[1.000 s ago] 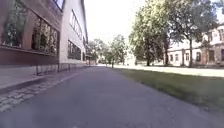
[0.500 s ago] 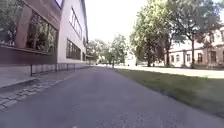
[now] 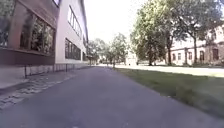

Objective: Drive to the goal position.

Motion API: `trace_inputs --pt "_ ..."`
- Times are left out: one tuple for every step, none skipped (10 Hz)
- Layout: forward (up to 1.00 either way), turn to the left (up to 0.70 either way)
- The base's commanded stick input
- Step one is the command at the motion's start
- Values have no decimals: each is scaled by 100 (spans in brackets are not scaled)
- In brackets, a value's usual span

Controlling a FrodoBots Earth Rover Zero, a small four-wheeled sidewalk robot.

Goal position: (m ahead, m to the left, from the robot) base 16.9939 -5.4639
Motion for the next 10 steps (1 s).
trace_inputs --pt "85 0" --pt "85 0" --pt "85 0" --pt "85 0" --pt "85 0" --pt "85 0" --pt "85 0" --pt "85 0" --pt "85 0" --pt "85 0"
